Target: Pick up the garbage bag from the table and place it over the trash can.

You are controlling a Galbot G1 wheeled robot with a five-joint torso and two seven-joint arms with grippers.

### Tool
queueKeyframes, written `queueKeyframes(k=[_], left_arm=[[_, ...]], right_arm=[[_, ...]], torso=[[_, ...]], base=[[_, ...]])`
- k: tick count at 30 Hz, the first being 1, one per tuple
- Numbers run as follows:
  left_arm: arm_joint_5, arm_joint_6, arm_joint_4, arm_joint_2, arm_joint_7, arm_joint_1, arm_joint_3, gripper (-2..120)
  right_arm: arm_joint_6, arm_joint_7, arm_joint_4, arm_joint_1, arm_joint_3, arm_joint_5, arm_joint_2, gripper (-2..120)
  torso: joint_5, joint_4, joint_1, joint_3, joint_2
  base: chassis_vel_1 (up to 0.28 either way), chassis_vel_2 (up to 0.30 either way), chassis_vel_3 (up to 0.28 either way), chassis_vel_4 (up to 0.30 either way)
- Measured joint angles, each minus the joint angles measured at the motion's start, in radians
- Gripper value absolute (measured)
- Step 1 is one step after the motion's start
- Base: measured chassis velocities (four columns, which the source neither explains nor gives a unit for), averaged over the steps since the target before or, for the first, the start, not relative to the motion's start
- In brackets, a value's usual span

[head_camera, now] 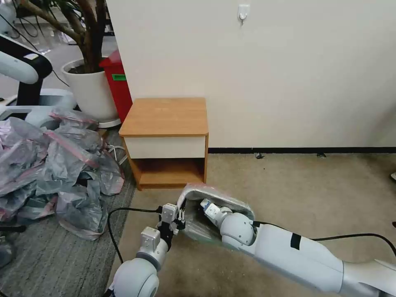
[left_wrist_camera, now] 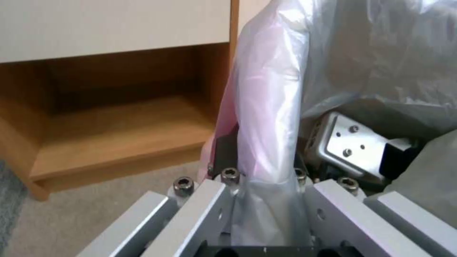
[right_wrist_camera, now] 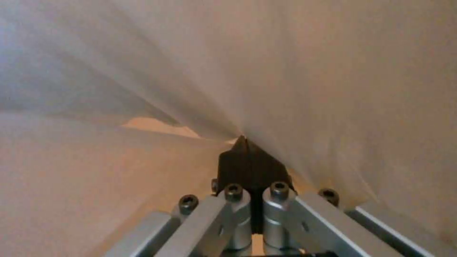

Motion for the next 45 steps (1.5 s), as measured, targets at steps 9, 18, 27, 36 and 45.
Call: queueKeyframes(k=[9,18,27,36,45], left_arm=[[-0.003,0.002,0.003,0.001,-0.004,-0.002,0.0,3],[-0.018,0.005,0.035,-0.003,-0.035,-0.031,0.005,3],[-0.044,0.015,0.051,-0.006,-0.066,-0.055,0.02,3],[-0.12,0.029,0.099,-0.002,-0.112,-0.116,0.008,3],[-0.234,0.053,0.152,-0.006,-0.173,-0.177,0.019,3]], right_arm=[[0.001,0.0,0.006,-0.003,-0.001,-0.005,0.003,0],[0.001,0.003,0.065,-0.004,-0.009,-0.003,-0.01,0],[0.001,0.007,0.105,-0.008,-0.021,-0.003,-0.021,0],[0.001,0.016,0.221,0.006,-0.025,0.018,-0.087,0],[0.001,0.007,0.369,0.01,0.004,0.045,-0.191,0]], torso=[[0.0,0.0001,0.0,0.0,0.0],[0.0,0.0001,0.0,0.0,0.0],[0.0,0.0,0.0,0.0,0.0],[0.0,0.0,0.0,0.0,0.0],[-0.0001,-0.0001,0.0,0.0,0.0]], base=[[0.0,0.0,0.0,0.0],[0.0,0.0,0.0,0.0],[0.0,0.0,0.0,0.0],[0.0,0.0,0.0,0.0],[0.0,0.0,0.0,0.0]])
